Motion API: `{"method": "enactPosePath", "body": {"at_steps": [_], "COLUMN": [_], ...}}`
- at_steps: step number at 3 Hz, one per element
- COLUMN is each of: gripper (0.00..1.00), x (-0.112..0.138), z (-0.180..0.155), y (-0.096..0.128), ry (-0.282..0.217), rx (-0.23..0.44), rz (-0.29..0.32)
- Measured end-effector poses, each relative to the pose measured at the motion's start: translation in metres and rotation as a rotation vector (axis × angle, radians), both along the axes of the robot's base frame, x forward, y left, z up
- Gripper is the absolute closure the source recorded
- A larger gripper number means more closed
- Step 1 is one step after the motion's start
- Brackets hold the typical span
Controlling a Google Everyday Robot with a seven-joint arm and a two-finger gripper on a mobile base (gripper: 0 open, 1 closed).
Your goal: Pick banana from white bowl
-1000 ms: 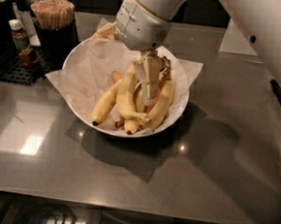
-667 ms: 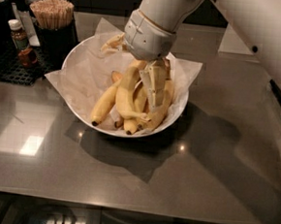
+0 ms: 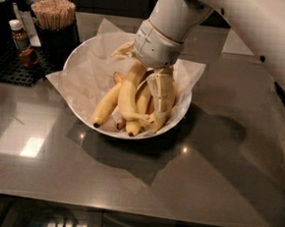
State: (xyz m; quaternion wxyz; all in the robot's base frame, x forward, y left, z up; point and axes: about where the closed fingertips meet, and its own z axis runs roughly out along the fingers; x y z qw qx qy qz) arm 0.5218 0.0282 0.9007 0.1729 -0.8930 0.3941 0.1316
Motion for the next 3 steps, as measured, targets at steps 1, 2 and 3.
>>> {"method": "enactPosePath", "body": {"at_steps": [1, 2, 3], "gripper": [0.00, 0.19, 0.42], "x": [0.0050, 0.0050, 0.0050], "z": [-0.0110, -0.0112, -0.0112], "y": [0.0032, 0.0033, 0.0033], "ry": [0.018, 0.018, 0.018], "rx": [-0.007, -0.007, -0.006], "rz": [-0.001, -0.001, -0.001]}}
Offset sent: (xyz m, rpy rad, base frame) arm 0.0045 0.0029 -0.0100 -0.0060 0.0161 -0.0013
